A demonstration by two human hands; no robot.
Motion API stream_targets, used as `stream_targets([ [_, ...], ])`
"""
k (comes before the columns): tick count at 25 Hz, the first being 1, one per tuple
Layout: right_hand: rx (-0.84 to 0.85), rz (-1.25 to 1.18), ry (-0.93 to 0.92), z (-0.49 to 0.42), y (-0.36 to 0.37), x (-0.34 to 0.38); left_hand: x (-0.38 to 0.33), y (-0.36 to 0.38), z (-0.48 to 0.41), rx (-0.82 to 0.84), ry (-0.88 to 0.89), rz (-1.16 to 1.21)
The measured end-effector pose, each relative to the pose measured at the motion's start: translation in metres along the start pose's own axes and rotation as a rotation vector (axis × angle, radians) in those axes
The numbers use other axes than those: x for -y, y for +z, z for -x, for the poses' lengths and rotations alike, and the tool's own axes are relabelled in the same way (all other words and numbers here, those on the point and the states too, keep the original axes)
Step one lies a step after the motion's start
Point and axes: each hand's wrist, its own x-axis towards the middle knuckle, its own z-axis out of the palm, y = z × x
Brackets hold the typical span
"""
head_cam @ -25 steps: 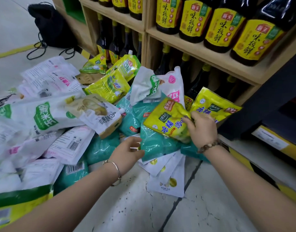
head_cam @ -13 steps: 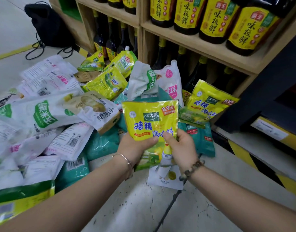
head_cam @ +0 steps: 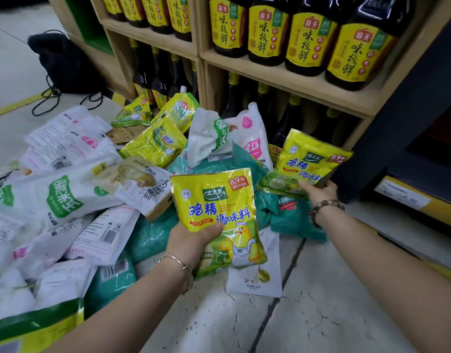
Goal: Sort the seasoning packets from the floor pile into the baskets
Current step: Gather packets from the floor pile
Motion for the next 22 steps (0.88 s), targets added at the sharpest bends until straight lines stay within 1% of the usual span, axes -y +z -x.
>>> stream_targets([
  [3,0.056,-0.049,-0.014,-0.003,0.011,-0.001,0.002,-0.002,-0.004,0.002,-0.034,-0.008],
  [7,0.032,-0.073,-0.024,-0.007,0.016,-0.005,0.009,-0.011,-0.005,0.033,-0.072,-0.020],
  [10,0.043,-0.126,-0.086,-0.005,0.017,-0.007,0.014,-0.020,-0.012,0.024,-0.083,-0.017],
  [14,-0.061,-0.303,-0.169,0.010,0.023,-0.014,0.026,-0.024,-0.033,-0.028,-0.084,0.010],
  [16,-0.139,-0.337,-0.211,0.020,0.023,-0.012,0.028,-0.023,-0.040,-0.050,-0.083,0.017],
  [18,-0.195,-0.343,-0.246,0.034,0.015,-0.011,0.029,-0.022,-0.039,-0.069,-0.108,0.048],
  [19,-0.185,-0.331,-0.255,0.044,0.008,-0.012,0.028,-0.022,-0.032,-0.076,-0.141,0.078],
  [20,-0.152,-0.297,-0.257,0.057,-0.001,-0.012,0.024,-0.023,-0.023,-0.076,-0.165,0.091],
  [22,-0.073,-0.172,-0.234,0.092,-0.023,-0.008,0.010,-0.027,0.002,-0.071,-0.178,0.028],
])
